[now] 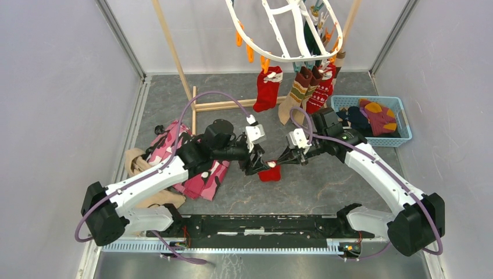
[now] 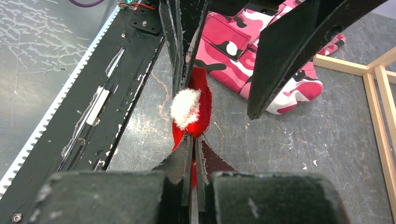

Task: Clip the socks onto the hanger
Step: Pick up the sock from the bin.

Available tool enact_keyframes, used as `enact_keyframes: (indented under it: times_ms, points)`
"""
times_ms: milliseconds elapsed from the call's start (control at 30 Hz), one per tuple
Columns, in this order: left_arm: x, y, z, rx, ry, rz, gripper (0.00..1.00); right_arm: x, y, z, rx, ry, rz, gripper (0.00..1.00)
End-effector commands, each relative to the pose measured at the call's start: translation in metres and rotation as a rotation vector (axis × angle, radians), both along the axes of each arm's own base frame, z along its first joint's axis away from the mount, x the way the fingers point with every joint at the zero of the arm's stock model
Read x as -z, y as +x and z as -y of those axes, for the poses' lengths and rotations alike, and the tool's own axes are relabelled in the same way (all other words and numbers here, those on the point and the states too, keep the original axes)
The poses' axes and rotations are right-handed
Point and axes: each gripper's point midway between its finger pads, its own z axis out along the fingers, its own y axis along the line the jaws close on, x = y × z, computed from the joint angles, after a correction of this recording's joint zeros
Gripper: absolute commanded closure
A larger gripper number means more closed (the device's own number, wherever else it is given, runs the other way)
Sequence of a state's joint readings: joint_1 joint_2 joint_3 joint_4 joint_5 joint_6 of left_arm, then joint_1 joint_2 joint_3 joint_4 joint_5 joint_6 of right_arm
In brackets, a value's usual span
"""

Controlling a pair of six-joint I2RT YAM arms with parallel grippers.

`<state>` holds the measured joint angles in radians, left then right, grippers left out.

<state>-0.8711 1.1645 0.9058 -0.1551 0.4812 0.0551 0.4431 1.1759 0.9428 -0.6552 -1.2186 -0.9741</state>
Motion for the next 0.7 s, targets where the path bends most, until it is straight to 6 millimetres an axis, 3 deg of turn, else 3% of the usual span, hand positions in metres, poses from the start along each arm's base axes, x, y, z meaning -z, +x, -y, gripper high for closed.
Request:
enact_keyframes:
  times_ms: [0,133,200,267,300,333,500,667]
  points:
    - [-0.016,0.003,0.006,0.058,0.01,0.072,0.33,-0.014,0.003,-0.003,-0.011,0.022,0.042,0.96]
    - [-0.016,0.0,0.011,0.093,0.006,0.055,0.44,-0.013,0.003,-0.003,-0.01,0.019,0.038,0.95]
    - [-0.016,-0.002,0.013,0.108,0.004,0.045,0.56,-0.012,0.004,-0.003,-0.009,0.018,0.037,0.95]
    - [-0.014,-0.003,0.015,0.119,0.005,0.032,0.76,-0.012,0.004,-0.003,-0.009,0.017,0.037,0.94]
    - [-0.014,-0.003,0.015,0.118,0.004,0.024,0.92,-0.012,0.004,-0.003,-0.01,0.017,0.035,0.92]
    - [-0.014,-0.003,0.015,0.112,0.003,0.017,0.97,-0.013,0.004,-0.003,-0.008,0.017,0.038,0.88]
    - [-0.021,-0.001,0.005,-0.024,-0.1,-0.049,0.98,-0.019,0.018,0.0,0.054,-0.028,0.093,0.56]
    - [-0.016,0.004,-0.029,-0.339,-0.315,-0.256,0.98,-0.035,0.03,0.006,0.141,-0.038,0.188,0.46]
